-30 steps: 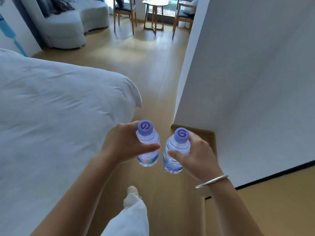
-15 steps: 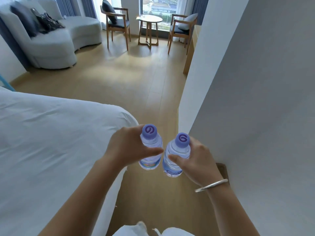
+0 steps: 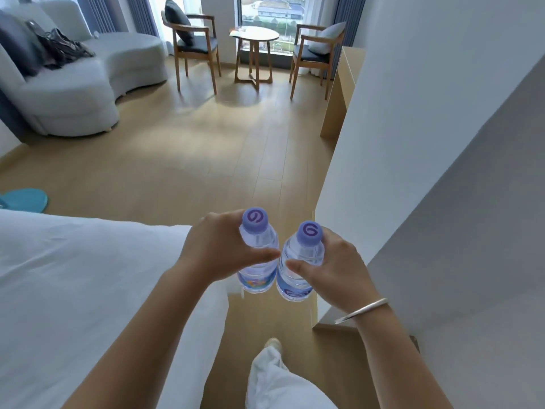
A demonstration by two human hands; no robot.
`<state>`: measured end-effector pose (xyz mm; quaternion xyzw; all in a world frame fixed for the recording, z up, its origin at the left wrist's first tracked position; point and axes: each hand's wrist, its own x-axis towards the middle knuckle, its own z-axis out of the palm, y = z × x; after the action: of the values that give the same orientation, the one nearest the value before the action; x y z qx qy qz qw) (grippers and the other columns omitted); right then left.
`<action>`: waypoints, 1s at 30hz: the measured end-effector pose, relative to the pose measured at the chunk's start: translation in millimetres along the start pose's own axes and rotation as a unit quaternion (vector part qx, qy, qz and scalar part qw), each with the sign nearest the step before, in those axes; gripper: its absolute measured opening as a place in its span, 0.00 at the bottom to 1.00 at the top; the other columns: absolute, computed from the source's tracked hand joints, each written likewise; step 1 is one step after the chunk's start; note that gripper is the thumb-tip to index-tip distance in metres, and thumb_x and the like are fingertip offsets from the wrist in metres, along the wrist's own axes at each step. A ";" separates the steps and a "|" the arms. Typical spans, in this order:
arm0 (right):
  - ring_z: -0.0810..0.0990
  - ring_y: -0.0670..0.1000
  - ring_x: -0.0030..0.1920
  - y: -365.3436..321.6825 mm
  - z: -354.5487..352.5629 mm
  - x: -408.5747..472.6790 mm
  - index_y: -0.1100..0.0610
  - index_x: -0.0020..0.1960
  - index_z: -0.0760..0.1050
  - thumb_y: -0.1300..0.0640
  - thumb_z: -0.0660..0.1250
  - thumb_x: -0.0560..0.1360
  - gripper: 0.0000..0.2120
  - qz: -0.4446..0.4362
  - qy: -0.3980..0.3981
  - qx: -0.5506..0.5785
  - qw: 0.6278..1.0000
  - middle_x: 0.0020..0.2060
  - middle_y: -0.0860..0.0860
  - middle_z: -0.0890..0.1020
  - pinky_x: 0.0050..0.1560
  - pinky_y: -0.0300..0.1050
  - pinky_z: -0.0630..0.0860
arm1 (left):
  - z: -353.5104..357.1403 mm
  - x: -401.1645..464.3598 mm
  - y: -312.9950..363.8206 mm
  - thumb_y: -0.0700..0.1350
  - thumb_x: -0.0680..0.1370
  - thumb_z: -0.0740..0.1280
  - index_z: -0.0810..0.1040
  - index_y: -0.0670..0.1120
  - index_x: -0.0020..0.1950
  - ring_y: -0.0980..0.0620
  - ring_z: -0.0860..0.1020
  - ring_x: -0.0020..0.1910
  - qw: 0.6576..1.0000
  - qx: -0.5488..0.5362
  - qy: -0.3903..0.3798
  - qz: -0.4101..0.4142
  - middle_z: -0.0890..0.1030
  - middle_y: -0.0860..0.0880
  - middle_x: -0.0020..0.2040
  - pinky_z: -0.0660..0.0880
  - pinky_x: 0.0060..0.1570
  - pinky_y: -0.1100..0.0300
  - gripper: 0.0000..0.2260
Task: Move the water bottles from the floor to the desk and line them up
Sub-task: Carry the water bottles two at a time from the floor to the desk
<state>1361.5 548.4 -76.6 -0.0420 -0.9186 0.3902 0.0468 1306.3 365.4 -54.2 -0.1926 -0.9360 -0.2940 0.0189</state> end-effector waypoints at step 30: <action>0.79 0.48 0.42 76.5 -25.6 588.7 0.47 0.47 0.73 0.51 0.74 0.67 0.13 0.109 0.092 0.033 0.989 0.41 0.48 0.80 0.46 0.46 0.77 | 39.2 646.3 -112.1 0.65 0.62 0.71 0.72 0.57 0.38 0.53 0.74 0.36 0.993 0.036 -0.100 0.042 0.76 0.56 0.33 0.68 0.35 0.61 0.16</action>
<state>783.6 686.6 -82.7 -0.1763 -0.8870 0.4173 0.0892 669.8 528.7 -51.3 -0.2593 -0.9342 -0.2386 -0.0554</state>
